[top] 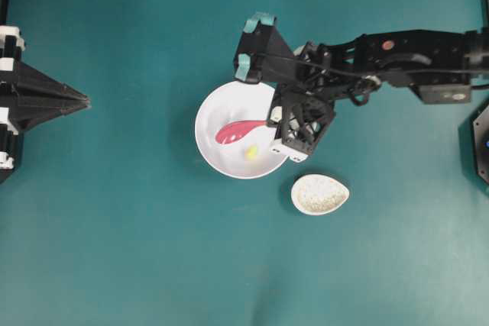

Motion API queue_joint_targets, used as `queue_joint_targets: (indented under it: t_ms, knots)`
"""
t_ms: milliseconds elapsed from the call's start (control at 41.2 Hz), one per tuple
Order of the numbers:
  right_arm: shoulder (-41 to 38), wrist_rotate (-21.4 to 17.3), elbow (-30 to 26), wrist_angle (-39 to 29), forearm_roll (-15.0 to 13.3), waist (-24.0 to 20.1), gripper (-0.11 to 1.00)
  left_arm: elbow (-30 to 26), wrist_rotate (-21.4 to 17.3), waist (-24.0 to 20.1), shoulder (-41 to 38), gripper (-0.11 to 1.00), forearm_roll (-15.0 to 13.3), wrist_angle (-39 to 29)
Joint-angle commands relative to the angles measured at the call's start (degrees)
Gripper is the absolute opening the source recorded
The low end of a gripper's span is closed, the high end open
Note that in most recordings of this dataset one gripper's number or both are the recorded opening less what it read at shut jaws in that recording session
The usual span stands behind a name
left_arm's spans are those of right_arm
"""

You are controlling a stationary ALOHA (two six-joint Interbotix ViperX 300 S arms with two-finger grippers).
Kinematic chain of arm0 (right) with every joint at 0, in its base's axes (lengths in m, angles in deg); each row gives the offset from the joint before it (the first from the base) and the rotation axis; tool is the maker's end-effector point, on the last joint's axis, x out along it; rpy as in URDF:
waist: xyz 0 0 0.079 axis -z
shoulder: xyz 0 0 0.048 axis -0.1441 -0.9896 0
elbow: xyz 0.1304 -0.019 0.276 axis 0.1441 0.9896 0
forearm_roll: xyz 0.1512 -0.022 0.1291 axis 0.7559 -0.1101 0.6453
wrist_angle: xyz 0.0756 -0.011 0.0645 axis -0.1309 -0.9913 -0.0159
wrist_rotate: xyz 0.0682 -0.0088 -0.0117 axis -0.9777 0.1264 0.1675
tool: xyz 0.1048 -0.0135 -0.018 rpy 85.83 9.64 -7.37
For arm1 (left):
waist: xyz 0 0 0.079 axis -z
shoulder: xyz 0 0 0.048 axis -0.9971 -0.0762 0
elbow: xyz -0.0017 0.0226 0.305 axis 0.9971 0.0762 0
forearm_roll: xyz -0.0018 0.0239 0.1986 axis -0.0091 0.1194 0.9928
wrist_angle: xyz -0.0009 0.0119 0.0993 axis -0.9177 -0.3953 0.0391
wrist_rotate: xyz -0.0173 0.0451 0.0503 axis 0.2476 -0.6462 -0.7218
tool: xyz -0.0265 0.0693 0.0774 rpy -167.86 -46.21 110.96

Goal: Scoop the yellow hexagonal prism block from the bowl with a spoon using the right arm.

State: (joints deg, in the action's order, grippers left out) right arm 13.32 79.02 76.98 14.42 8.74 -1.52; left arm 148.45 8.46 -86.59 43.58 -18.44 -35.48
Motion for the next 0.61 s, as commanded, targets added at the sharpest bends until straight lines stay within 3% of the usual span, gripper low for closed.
queue_joint_targets:
  t_ms: [0,583]
  knots:
    - [3.16,0.0,-1.14,-0.44,-0.09,0.44,0.07,-1.76,-0.09,-0.09,-0.35,0.08,0.18,0.18]
    - [6.94,-0.09,-1.23,-0.79,-1.85,1.32,0.07,-1.76,-0.09,-0.09,-0.35,0.08,0.18,0.18]
